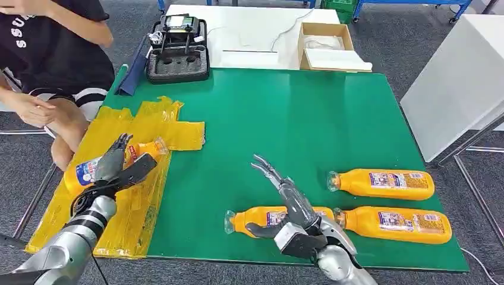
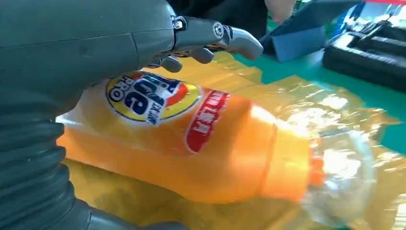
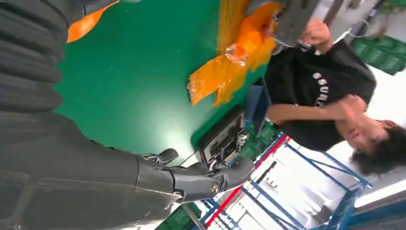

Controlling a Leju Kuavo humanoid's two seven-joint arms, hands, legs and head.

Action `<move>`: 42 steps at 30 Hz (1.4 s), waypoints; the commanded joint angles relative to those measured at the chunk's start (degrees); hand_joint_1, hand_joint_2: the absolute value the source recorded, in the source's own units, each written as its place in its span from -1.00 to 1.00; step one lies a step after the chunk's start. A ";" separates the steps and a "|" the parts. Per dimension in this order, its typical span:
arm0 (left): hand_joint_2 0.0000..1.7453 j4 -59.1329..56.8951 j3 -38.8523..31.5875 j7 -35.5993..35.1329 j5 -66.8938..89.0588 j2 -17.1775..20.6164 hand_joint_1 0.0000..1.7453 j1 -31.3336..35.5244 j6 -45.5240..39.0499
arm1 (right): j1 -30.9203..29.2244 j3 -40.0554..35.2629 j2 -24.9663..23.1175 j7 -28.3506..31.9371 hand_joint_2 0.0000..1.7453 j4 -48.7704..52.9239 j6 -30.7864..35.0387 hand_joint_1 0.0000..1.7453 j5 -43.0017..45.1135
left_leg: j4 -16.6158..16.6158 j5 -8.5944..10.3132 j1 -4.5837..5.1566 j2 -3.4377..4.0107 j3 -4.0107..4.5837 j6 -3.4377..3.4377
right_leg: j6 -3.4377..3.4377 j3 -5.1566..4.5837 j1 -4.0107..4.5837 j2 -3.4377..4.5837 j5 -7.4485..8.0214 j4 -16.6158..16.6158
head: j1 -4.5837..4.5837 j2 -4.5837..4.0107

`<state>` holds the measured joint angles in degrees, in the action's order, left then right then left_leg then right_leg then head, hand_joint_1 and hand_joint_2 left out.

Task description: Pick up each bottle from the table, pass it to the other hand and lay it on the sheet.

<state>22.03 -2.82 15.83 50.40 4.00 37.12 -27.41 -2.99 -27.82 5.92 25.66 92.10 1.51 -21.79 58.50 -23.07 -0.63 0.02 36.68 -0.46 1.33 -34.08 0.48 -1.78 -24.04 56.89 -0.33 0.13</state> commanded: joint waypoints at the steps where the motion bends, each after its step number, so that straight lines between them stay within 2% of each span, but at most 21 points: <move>1: 1.00 11.69 -6.96 16.00 -12.87 -6.90 -1.00 -4.96 -4.28 | -2.38 -3.98 6.20 -4.61 1.00 -4.11 5.74 -1.00 -13.99 | -0.09 0.00 0.08 -0.01 -0.17 -0.04 | 0.09 0.17 -0.10 0.13 -0.01 -0.09 | 0.00 0.00; 3: 1.00 15.07 -3.10 12.29 -5.77 -6.49 -1.00 -6.22 -12.59 | -2.05 -4.42 7.86 -5.31 1.00 -3.66 5.33 -1.00 -15.79 | -0.02 0.00 0.04 -0.05 -0.02 -0.05 | 0.08 0.04 -0.05 0.03 -0.01 -0.05 | 0.00 0.00; 4: 1.00 17.03 -2.03 10.18 -4.64 -7.22 -1.00 -6.79 -12.56 | -1.42 -3.90 8.54 -5.24 1.00 -3.29 5.49 -1.00 -15.67 | -0.01 -0.03 0.06 -0.08 -0.06 -0.07 | 0.11 0.10 -0.08 0.05 -0.04 -0.05 | 0.00 0.00; 6: 1.00 23.28 -0.66 11.98 -9.74 -8.07 -1.00 -8.90 -10.92 | -0.80 -4.97 11.51 -5.79 1.00 -2.14 3.58 -1.00 -17.23 | 0.00 -0.04 0.08 -0.13 -0.07 -0.08 | 0.12 0.13 -0.12 0.01 -0.07 -0.04 | 0.00 0.00; 9: 1.00 35.56 1.61 13.90 -19.48 -9.55 -1.00 -12.95 -7.22 | 1.69 -7.71 21.29 -6.89 1.00 0.99 3.00 -1.00 -24.97 | 0.05 -0.05 0.10 -0.19 0.05 -0.08 | 0.11 0.06 -0.17 -0.04 -0.07 -0.01 | 0.00 0.00; 11: 1.00 43.46 2.92 12.93 -25.17 -9.59 -1.00 -16.21 -4.38 | 5.06 -6.73 28.45 -6.32 1.00 4.66 2.48 -1.00 -26.21 | 0.09 -0.09 0.17 -0.28 0.05 -0.11 | 0.14 0.04 -0.25 -0.11 -0.13 0.01 | -0.02 0.00; 13: 1.00 44.27 3.20 12.68 -25.42 -9.28 -1.00 -16.84 -4.21 | 6.07 -5.82 29.67 -5.82 1.00 5.35 3.04 -1.00 -25.59 | 0.09 -0.04 0.17 -0.37 0.18 -0.09 | 0.11 -0.08 -0.23 -0.24 -0.09 0.00 | 0.00 0.00; 20: 1.00 43.47 2.65 13.23 -28.61 -9.41 -1.00 -16.61 -2.49 | 5.47 -6.07 28.44 -6.95 1.00 5.49 2.42 -1.00 -26.56 | 0.04 -0.18 0.30 -0.09 0.11 -0.19 | 0.07 -0.09 -0.27 0.03 -0.05 0.00 | 0.00 0.00; 21: 1.00 45.29 2.18 13.85 -33.69 -9.65 -1.00 -17.86 1.65 | 6.93 -5.02 28.99 -8.23 1.00 6.42 2.92 -1.00 -26.84 | 0.04 -0.16 0.28 -0.13 0.13 -0.19 | 0.07 -0.11 -0.24 -0.04 -0.04 -0.01 | -0.04 0.00; 25: 1.00 53.59 3.27 14.79 -38.65 -9.70 -1.00 -24.22 5.23 | 11.50 -1.14 30.40 -9.52 1.00 9.42 4.41 -1.00 -27.06 | 0.01 -0.21 0.27 -0.15 0.01 -0.22 | 0.10 -0.01 -0.25 0.00 -0.11 -0.03 | -0.04 0.00; 29: 1.00 56.96 4.77 14.97 -39.83 -10.05 -1.00 -26.21 5.90 | 11.99 -1.09 30.73 -11.53 1.00 9.60 4.35 -1.00 -28.50 | 0.04 -0.28 0.26 -0.08 -0.04 -0.24 | 0.13 0.03 -0.25 0.09 -0.14 -0.04 | -0.02 0.00; 32: 1.00 57.24 5.51 14.90 -39.97 -10.28 -1.00 -26.72 5.97 | 11.08 -1.15 29.10 -13.73 1.00 8.27 5.20 -1.00 -30.83 | 0.02 -0.19 0.23 -0.10 0.07 -0.23 | 0.11 -0.08 -0.23 0.03 -0.08 -0.05 | -0.02 0.00; 40: 1.00 59.00 8.46 15.35 -39.80 -11.12 -1.00 -28.89 6.65 | 5.14 -4.67 16.37 -15.45 1.00 -0.14 6.02 -1.00 -32.65 | -0.12 -0.21 0.18 0.06 -0.10 -0.23 | 0.07 0.07 -0.18 0.25 0.00 -0.19 | -0.02 0.00; 42: 1.00 61.31 9.78 15.69 -40.02 -11.11 -1.00 -30.22 7.03 | 3.52 -5.45 11.04 -19.04 1.00 -5.19 6.40 -1.00 -32.99 | -0.13 -0.22 0.16 0.10 -0.11 -0.23 | 0.05 0.09 -0.15 0.30 0.01 -0.22 | -0.02 0.00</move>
<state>79.64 3.10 31.08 10.71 -6.36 9.39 -21.07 6.89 -29.72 31.39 11.10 100.37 7.72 -54.14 58.53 -23.25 -0.44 -0.10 36.88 -0.75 1.40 -34.26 0.32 -1.84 -24.07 56.86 -0.35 0.13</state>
